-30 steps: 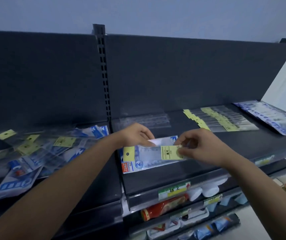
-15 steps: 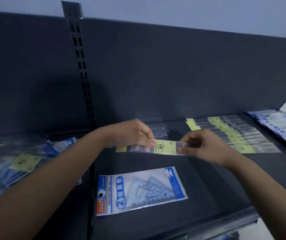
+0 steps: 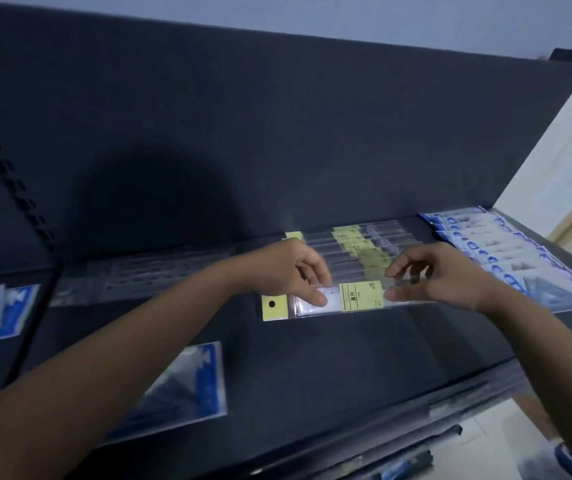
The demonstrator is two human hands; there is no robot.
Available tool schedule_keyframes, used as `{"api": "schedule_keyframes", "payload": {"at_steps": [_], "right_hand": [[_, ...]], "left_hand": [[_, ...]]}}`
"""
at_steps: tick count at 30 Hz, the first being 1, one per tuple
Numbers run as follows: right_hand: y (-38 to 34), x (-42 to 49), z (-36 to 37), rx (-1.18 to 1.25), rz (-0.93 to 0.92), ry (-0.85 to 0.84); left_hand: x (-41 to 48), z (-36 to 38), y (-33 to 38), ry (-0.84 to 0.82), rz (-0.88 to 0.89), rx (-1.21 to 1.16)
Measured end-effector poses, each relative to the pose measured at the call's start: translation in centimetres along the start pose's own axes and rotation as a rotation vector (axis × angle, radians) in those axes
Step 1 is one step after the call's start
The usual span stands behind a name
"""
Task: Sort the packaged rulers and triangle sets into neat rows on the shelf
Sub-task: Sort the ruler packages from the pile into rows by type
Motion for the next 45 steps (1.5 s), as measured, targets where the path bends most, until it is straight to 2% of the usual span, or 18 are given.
{"api": "schedule_keyframes", "payload": {"at_steps": [6,10,14,19,25,29,34,39,42,45], "right_hand": [[7.1,-0.3,-1.9,-0.043,-0.055,-0.027],[9.1,-0.4,-2.2,-0.032,-0.155,0.002],[7.7,-0.5,-1.4,-0.153,-0.29,0.006],[6.1,-0.8,-1.1,-0.273,-0.356,0.047],[-0.6,-1.1,2.8,-0.361,-0.515,-0.004],[-7.0,-0.9,7.1,-0.34,-0.604,-0.077],[-14.2,0.4,13.9,-0.345,-0.603,-0.198],[-20.1,3.3,19.8,-0.327,-0.452,-0.321],[-21.6,5.3,21.7,-0.247,-0.283,-0.477],[-22.1,5.9,22.8,-0.242,-0.191,-0.61]], "left_hand": [[5.1,2.2,1.7,0.189,-0.086,0.068],[5.9,2.7,2.1,0.34,-0.174,0.146],[4.3,2.8,1.8,0.444,-0.237,0.146],[2.9,2.7,2.2,0.515,-0.306,0.206],[-1.1,3.2,2.0,0.577,-0.333,0.278],[-6.1,3.1,0.5,0.507,-0.418,0.374],[-15.7,2.3,-4.5,0.444,-0.567,0.31],[-23.6,0.7,-9.6,0.306,-0.699,0.222],[-25.7,0.5,-11.7,0.187,-0.747,0.221],[-26.1,0.5,-13.1,0.117,-0.734,0.23]]}}
Point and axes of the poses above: each hand's wrist, its own x-axis towards the middle knuckle, its own z-axis out of the palm, y = z × x, the point moved 10 cm from there along x, towards the middle knuckle, and after that the axes turned 15 degrees about -y, right-handed, at the moved point
